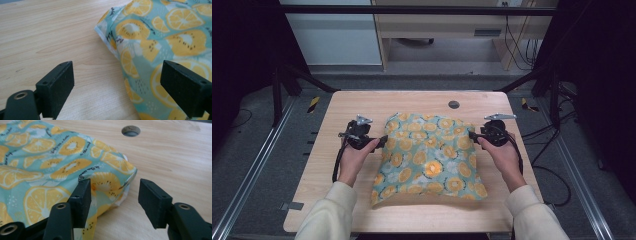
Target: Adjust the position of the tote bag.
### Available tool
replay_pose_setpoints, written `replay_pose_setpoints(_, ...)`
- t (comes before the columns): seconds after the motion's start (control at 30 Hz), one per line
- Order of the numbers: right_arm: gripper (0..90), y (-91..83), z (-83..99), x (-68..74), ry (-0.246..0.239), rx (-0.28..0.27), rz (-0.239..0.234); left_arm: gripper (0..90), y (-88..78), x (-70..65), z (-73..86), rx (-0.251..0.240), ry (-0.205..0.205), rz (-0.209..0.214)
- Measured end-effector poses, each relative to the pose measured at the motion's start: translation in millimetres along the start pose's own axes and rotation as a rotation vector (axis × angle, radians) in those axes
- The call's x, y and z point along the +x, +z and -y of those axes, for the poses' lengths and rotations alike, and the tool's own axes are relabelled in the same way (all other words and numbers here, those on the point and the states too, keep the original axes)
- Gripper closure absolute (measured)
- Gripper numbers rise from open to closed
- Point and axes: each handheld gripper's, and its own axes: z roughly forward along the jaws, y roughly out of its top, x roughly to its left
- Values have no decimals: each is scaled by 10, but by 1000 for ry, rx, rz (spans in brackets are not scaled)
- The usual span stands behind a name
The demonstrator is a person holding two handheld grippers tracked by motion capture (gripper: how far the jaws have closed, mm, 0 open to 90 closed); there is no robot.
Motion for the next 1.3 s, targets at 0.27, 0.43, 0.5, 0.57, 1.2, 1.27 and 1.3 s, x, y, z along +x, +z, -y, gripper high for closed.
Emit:
replay_pose_setpoints(0.27,371,-64,-176,31,17,-38,16,121,-50,-12,-102,-17,5,0)
replay_pose_setpoints(0.43,358,25,-285,19,27,-31,26,117,-18,-46,-205,-11,22,-16)
replay_pose_setpoints(0.5,355,90,-325,8,36,-20,21,117,35,-87,-236,18,54,-29)
replay_pose_setpoints(0.57,344,183,-361,-23,60,-19,22,120,57,-111,-255,10,59,-45)
replay_pose_setpoints(1.2,450,598,-37,66,9,149,5,113,124,-90,-186,14,21,-15)
replay_pose_setpoints(1.27,599,586,-23,73,-10,152,-1,114,122,-85,-183,10,13,-15)
replay_pose_setpoints(1.3,693,572,-15,82,-44,142,13,113,121,-81,-180,8,10,-16)
